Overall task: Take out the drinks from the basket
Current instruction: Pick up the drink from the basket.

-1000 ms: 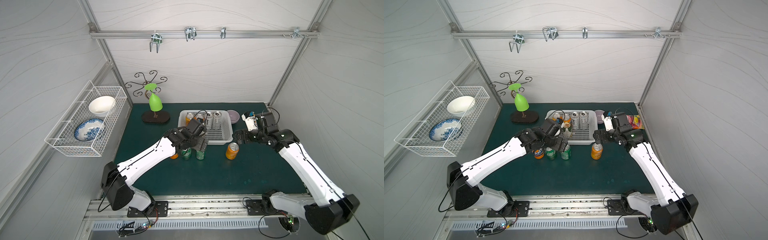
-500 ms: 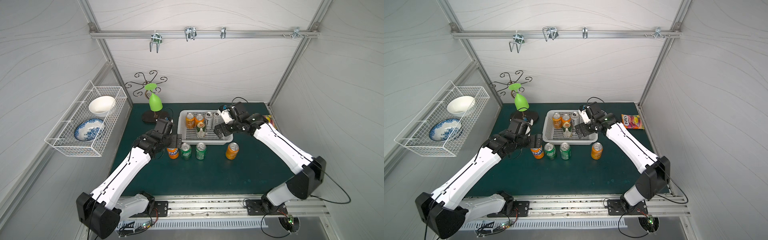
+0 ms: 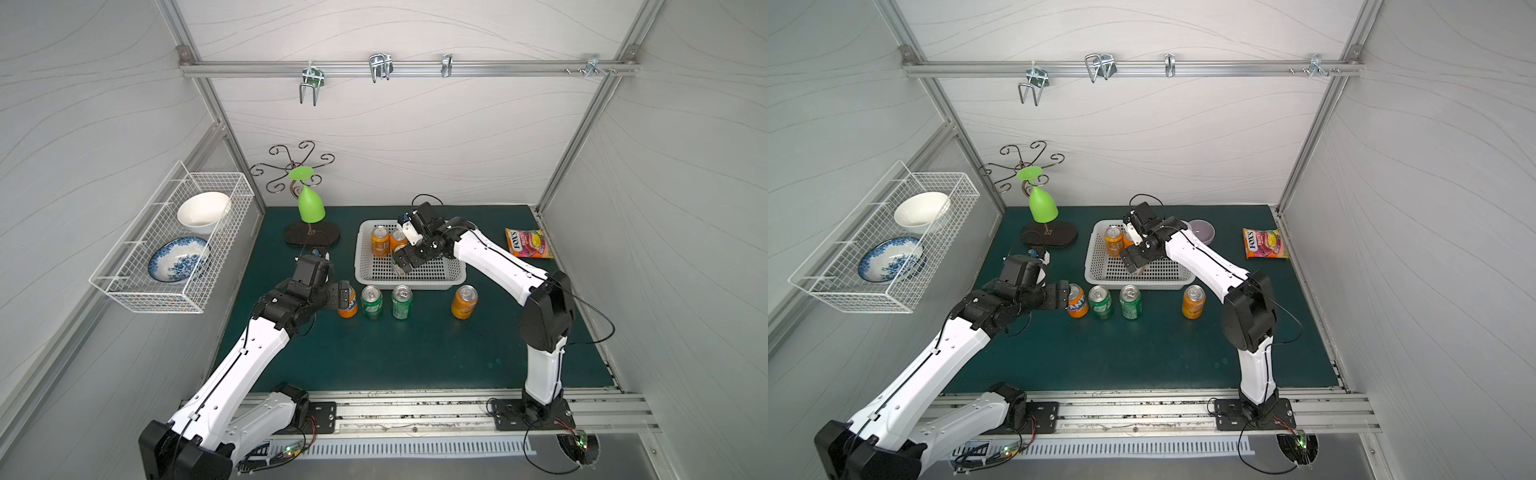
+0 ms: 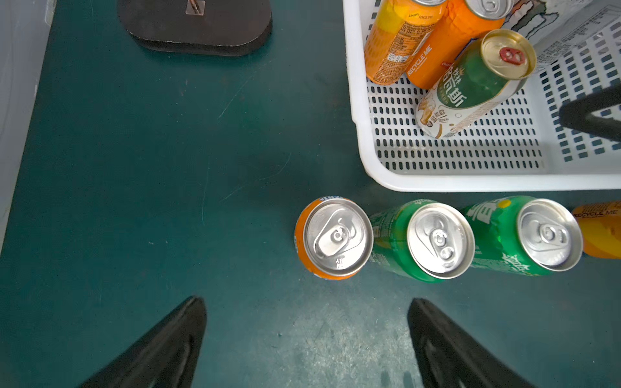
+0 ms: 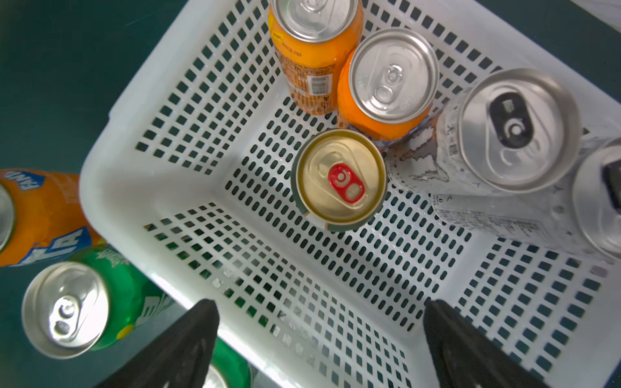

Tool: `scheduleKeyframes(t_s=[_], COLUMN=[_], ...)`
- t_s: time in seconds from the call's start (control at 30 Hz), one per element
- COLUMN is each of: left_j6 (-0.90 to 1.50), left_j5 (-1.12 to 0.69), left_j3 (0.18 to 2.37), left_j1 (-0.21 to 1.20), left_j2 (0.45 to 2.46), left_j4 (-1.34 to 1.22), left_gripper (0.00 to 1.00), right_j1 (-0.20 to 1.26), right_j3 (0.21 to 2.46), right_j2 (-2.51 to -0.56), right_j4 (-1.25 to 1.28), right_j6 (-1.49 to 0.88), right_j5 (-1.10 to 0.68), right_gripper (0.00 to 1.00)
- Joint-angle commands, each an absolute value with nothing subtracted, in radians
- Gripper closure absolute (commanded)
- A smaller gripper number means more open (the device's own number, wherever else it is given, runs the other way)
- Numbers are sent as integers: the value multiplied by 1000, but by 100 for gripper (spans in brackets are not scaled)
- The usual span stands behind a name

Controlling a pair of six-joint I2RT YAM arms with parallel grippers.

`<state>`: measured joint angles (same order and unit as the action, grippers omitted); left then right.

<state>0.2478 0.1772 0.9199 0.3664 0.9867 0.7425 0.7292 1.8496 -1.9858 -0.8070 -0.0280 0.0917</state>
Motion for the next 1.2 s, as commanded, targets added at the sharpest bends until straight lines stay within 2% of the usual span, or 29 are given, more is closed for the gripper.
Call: scheduleKeyframes(t_s=[0.0, 0.47, 0.93, 1.17], left_j6=[235, 229, 227, 225], left_j5=[202, 200, 193, 193], left_j3=[900, 885, 885, 884], left_j1=[360, 360, 360, 360], left_j2=[968, 978, 975, 969], left_j4=[693, 698, 696, 696], left_gripper=[2, 2, 2, 2], right_j1=[731, 713, 706, 705], right_j3=[1900, 2079, 2109, 2109], right_j2=[-2042, -2247, -2315, -2315], right_j4=[-787, -805, -800, -798], right_j6=[-19, -37, -25, -21], right_j5=[95, 73, 126, 137], right_gripper=[1, 7, 14, 22])
